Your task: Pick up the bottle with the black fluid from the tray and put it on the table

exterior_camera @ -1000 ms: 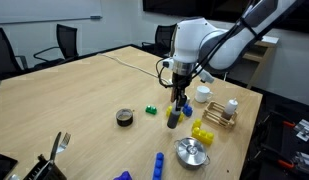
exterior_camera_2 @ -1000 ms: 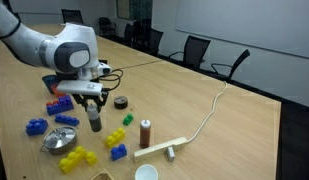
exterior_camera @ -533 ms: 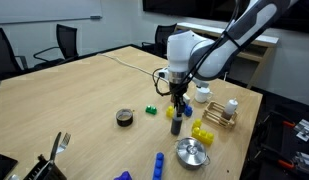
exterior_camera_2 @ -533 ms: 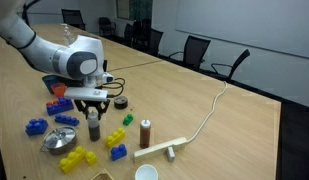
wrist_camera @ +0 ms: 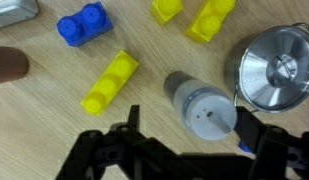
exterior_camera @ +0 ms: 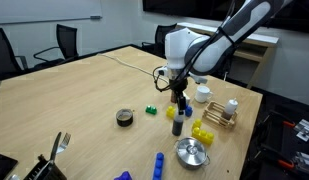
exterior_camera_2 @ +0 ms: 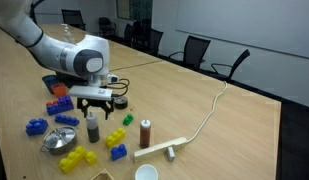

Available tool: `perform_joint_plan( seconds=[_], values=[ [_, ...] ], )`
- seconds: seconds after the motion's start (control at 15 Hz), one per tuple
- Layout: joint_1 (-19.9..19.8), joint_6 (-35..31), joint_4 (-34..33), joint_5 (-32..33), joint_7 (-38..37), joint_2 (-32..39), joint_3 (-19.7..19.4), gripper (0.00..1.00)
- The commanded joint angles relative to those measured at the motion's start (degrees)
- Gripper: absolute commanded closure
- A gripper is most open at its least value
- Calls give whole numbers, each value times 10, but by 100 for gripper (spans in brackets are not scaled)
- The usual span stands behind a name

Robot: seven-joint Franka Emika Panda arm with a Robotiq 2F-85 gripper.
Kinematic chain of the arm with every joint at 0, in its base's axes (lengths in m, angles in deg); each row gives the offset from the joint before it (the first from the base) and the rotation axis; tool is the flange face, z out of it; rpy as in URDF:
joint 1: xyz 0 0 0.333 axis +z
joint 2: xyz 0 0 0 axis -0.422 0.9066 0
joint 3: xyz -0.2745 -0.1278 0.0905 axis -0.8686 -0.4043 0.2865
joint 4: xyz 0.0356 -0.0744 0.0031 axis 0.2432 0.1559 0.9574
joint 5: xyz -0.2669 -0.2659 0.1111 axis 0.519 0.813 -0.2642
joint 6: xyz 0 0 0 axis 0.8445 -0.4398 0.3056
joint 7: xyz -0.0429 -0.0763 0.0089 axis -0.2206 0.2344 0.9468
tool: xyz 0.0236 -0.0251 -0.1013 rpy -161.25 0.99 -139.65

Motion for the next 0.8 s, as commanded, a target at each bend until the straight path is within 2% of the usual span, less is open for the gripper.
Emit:
perform_joint_plan(
  seconds=[0.0,0.33,0.53,0.73],
  values=[
    [-17,19,4,-13,11,-23,2,0],
    [-51,29,47,-50,24,-105,8,0],
    [-75,40,107,-102,65,-191,14,0],
    [-91,77,180,-148,95,-291,-6,0]
  ],
)
